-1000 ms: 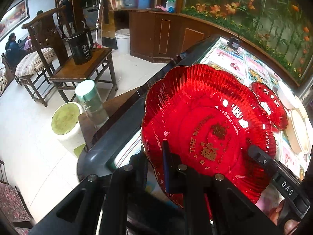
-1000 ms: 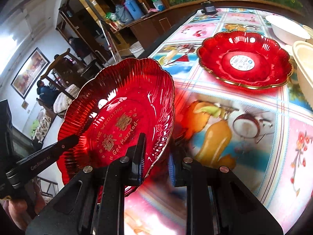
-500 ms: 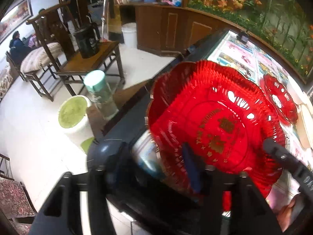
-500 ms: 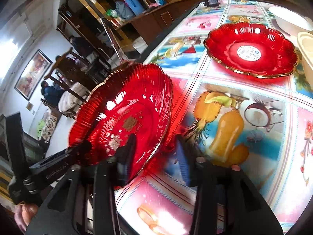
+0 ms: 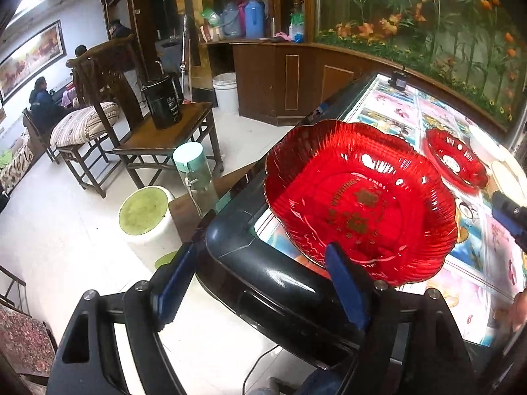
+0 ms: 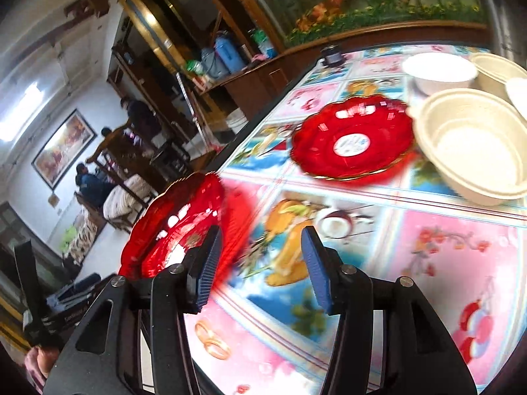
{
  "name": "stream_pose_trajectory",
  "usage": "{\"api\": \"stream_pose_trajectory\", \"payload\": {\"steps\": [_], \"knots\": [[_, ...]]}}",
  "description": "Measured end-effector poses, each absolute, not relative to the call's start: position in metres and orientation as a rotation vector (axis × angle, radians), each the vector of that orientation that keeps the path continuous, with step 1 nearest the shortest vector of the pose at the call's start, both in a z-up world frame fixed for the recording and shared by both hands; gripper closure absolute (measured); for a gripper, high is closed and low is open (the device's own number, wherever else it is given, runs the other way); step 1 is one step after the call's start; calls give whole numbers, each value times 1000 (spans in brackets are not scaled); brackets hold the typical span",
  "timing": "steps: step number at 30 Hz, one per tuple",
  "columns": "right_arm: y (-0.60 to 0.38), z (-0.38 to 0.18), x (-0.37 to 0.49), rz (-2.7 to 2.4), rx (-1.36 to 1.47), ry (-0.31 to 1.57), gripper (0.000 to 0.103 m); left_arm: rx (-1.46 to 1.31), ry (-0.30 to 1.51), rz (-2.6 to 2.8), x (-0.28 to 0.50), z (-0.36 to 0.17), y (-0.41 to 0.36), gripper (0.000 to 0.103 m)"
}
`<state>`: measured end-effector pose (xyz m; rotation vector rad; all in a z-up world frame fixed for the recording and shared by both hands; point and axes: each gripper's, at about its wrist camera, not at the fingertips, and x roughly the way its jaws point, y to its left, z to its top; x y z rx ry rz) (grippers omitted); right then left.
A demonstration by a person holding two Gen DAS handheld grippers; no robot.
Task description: Organize plates and bowls
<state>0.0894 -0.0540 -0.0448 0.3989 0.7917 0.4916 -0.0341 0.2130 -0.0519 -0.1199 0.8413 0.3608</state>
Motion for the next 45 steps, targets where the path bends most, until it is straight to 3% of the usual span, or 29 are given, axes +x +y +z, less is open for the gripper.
{"api": "stream_pose_trajectory", "payload": {"steps": [16,24,37,45], "knots": [[-103,-57,116,464,568,868,52,-182,871,249,-57,-16,204,23],[-111,-73,148,495,724,954,52,-242,794,111,-2,23,150,23],[-143,-88,164,434,916,942,52,-402,1002,92,135,-19,95,23],[-151,-93,166,407,958,950,50,-477,1068,78,164,-43,82,23]]}}
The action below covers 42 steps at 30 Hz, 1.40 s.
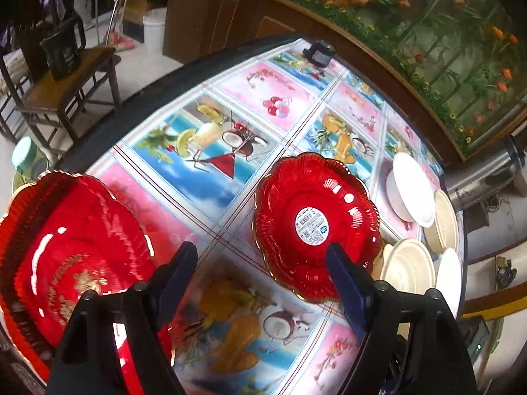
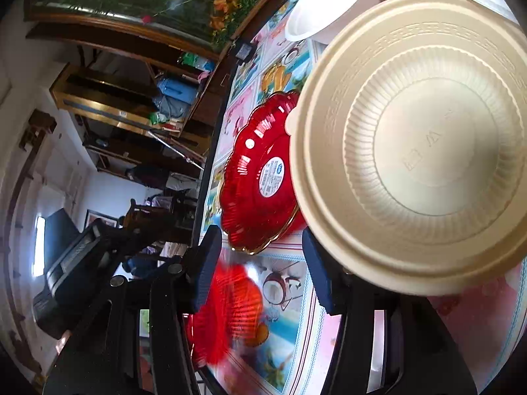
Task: Organize plates and bowls
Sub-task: 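Grasp the small red plate with the sticker using the left gripper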
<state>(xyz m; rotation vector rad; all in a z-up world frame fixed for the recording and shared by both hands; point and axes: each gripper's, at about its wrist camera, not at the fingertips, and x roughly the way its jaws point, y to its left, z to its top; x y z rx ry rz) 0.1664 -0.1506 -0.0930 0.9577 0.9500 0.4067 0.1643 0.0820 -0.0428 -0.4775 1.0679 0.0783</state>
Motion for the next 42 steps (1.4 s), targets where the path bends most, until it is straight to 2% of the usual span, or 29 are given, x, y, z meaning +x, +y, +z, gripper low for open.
{"api": "stream_pose_trajectory", "payload": {"steps": [10,16,36,42], "knots": [[-163,-106,172,342,1040,952,50,-619,1094,49,178,-66,76,23],[-161,-104,170,313,1020,922,50,-646,1033,50,179,-64,77,24],[-153,-98,175,266,922,927,53,-583,1032,-83,187,-46,69,24],[-152,-98,174,273,899,930,53,-600,1047,-51,192,-57,68,24]]}}
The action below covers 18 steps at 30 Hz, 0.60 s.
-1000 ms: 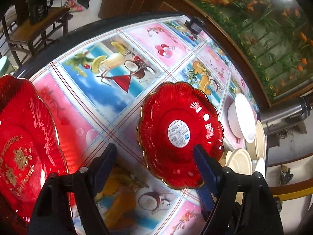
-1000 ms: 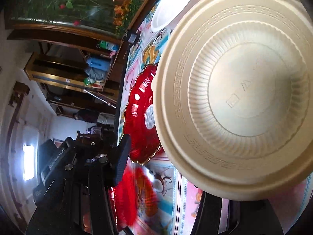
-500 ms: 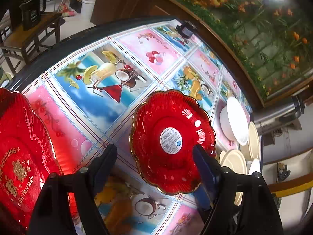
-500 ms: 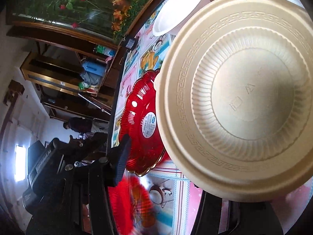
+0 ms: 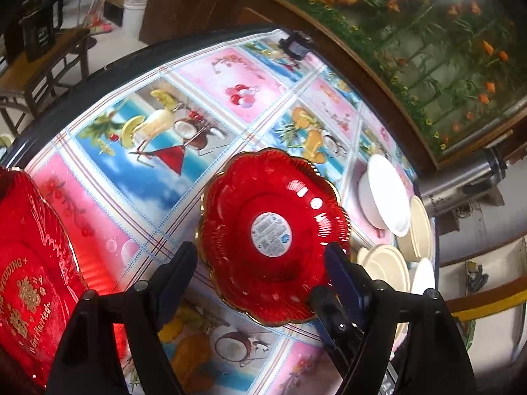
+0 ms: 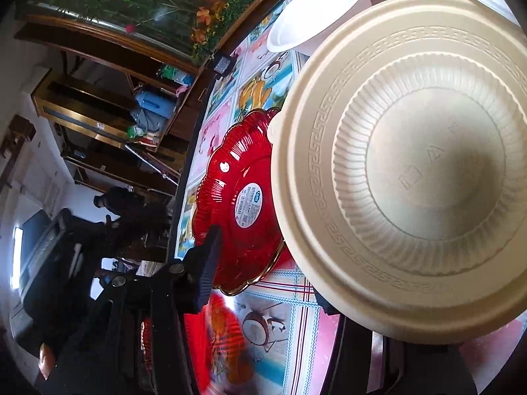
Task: Organize plates and bowls
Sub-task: 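Grasp the small red plate with the sticker using the left gripper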
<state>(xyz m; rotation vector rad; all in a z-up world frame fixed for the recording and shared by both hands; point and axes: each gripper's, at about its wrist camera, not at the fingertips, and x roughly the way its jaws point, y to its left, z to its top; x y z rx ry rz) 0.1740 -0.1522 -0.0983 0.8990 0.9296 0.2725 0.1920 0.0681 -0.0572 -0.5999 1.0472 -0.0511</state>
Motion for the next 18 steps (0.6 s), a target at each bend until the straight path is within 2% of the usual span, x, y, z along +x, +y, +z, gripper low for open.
{"api": "stream_pose_trajectory", "payload": {"steps": [3,6,11,13,18], "knots": [[-152,-98,174,272,901,929,53,-625,1043,-21,192,-62,72,25],[-152,-98,173,277,918,922,55,-629,1046,-3,193,-65,73,31],[-152,-106,180,271,935,945,81,-612,1073,28,194,-73,73,53],[-151,-110,181,269,943,965,89,-627,1083,35,193,-78,76,60],[-151,-109,181,268,940,963,89,-607,1096,57,193,-81,76,74]]}}
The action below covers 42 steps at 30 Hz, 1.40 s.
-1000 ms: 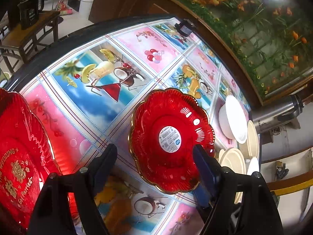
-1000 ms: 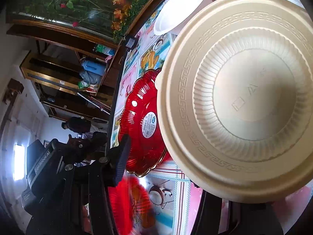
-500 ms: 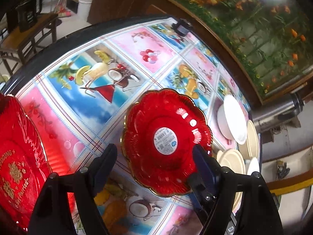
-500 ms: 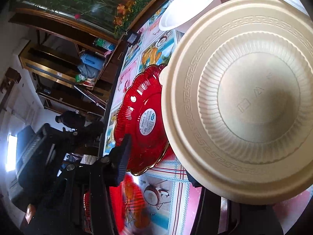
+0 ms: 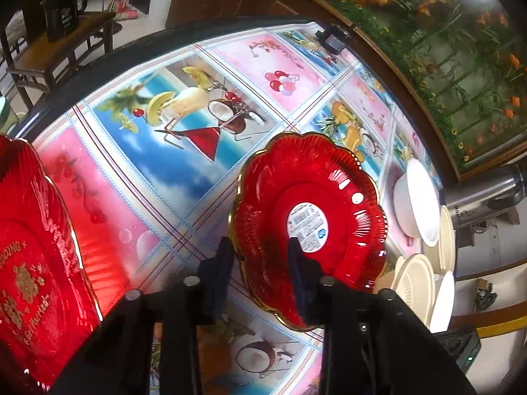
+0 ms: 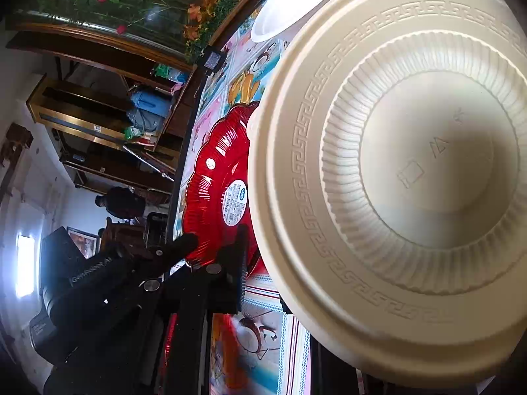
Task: Organize plates and bowls
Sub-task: 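Grasp the small red plate with the sticker using the left gripper, then lift the small red plate with the left gripper onto the plate in the right gripper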
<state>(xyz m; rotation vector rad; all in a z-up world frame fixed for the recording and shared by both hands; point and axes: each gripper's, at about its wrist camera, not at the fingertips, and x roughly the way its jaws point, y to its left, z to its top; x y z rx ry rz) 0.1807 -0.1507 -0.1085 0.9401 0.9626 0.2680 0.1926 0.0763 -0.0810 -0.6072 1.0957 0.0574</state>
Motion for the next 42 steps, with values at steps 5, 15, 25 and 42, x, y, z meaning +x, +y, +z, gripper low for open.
{"api": "stream_pose_trajectory", "payload": {"steps": [5,15,25,42], "knots": [[-151,-108,181,263,935,961,89,-570,1091,78,188,-82,78,93],[-147,-108,181,297,930,973,87,-537,1070,91,181,-74,79,95],[-140,-97,182,331,895,927,87,-555,1043,68,169,-62,86,95],[-110,-53,151,442,702,760,87,-440,876,33,114,-23,100,94]]}}
